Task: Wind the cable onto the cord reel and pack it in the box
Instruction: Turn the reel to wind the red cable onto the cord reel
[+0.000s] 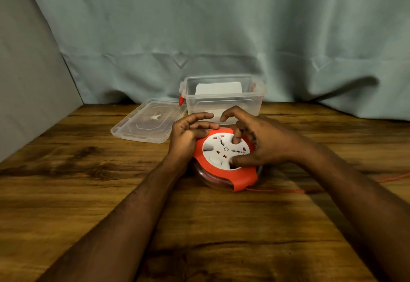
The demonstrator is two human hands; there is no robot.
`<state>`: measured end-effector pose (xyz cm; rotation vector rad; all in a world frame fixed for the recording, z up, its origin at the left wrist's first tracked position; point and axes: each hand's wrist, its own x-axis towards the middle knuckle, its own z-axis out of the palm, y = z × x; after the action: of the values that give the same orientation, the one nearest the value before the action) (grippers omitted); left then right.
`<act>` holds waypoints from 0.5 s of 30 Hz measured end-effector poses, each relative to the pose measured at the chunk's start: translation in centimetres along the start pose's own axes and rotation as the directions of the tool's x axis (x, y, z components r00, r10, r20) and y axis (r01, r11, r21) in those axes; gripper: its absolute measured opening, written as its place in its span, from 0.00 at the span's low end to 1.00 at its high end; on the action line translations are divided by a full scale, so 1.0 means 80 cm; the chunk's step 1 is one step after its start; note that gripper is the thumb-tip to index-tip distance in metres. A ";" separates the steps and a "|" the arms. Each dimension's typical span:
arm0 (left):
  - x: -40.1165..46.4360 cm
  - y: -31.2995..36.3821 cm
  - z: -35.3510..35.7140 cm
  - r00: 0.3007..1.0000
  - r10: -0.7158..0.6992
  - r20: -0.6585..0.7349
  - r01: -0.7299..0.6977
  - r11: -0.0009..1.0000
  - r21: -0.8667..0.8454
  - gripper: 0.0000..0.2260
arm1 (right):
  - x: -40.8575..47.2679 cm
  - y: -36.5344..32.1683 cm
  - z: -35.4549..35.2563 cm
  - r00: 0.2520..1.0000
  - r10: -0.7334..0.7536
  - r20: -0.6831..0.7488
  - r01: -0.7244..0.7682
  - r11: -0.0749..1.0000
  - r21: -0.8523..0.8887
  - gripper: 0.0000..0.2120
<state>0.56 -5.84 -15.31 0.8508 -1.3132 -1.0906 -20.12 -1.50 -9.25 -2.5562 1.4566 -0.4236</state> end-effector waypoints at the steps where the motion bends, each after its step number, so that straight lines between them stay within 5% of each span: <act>1: 0.000 0.000 0.000 1.000 0.000 -0.005 0.000 1.000 0.004 0.20 | 0.000 -0.001 0.001 1.000 -0.002 -0.019 0.001 0.999 -0.034 0.40; 8: 0.001 -0.001 0.002 1.000 -0.011 -0.015 0.011 1.000 -0.005 0.21 | 0.002 -0.007 0.011 0.998 0.011 -0.065 -0.018 0.994 -0.112 0.20; 15: 0.001 -0.002 0.003 1.000 -0.016 -0.003 0.016 1.000 -0.005 0.21 | 0.008 -0.008 0.022 0.991 0.044 -0.122 -0.046 0.999 -0.014 0.22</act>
<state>0.28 -5.95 -15.42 0.8606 -1.3028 -1.1045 -18.72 -1.73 -10.62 -2.5452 1.5616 -0.5728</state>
